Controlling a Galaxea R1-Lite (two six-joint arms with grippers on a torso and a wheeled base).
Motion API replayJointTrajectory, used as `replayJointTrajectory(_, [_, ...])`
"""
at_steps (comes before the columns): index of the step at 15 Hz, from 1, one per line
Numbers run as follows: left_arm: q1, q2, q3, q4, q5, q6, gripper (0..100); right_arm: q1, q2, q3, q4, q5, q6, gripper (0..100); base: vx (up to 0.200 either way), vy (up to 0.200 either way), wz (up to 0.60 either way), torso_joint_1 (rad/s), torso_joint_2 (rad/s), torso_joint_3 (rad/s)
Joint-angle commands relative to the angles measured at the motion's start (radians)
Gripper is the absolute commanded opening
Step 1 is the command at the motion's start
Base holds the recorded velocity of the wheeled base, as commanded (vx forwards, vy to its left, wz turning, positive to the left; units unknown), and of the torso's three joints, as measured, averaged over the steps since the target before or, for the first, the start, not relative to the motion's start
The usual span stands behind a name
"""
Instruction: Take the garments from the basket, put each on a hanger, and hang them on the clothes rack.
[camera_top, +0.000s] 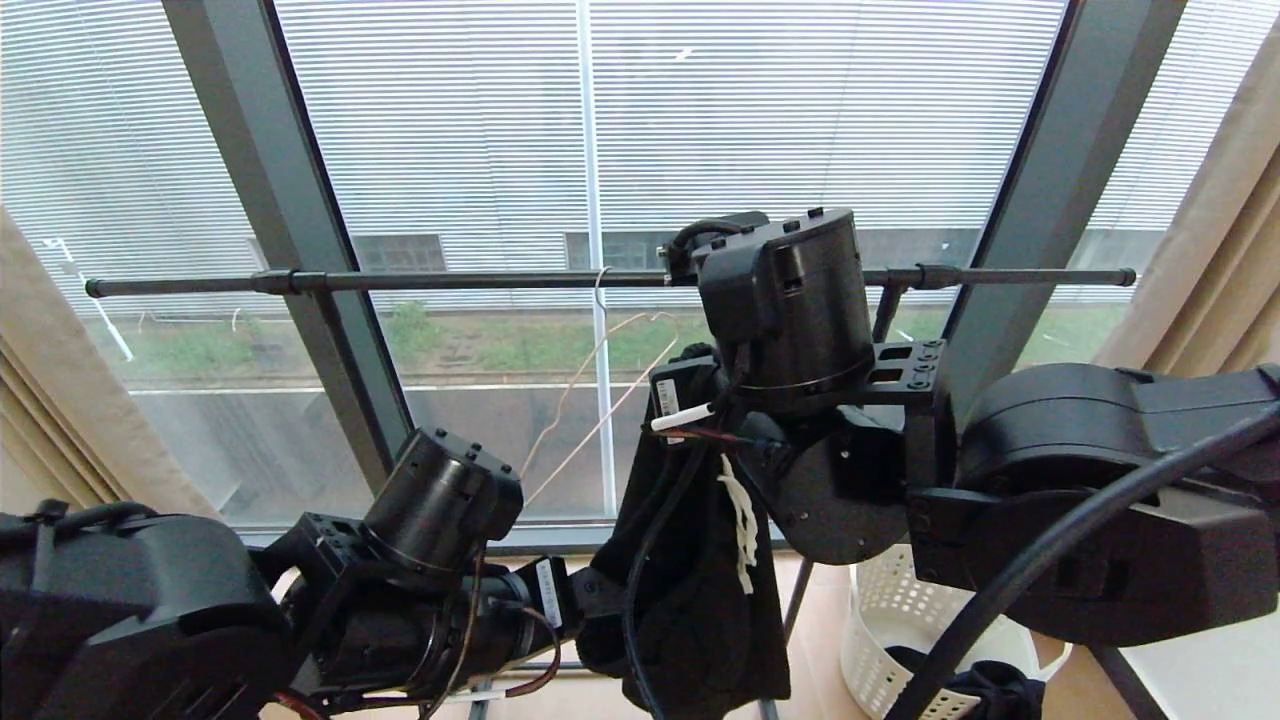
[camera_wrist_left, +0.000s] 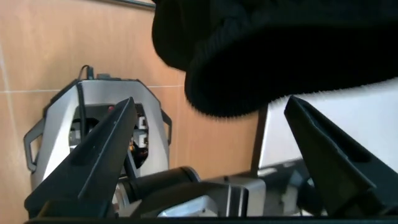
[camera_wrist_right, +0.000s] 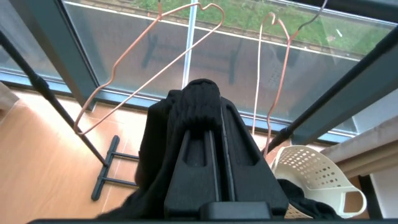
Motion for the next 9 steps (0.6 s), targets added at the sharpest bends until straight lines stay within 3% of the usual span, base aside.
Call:
replayJointTrajectory(1, [0.012,0.080,-0.037,-0.001,0.013,0.001,100,0.009,-0.023,0.005,0.000,0.000,0.000,0,0.000,0.000,0.00,0.000,0.00,0.000])
replayJointTrajectory(9, [0.024,0.149,-0.026,-0.004,0.027,0.004,100,0.028,-0.029,0.007,0.000,-0.002,0.019,0,0.000,0.000,0.00,0.000,0.00,0.000])
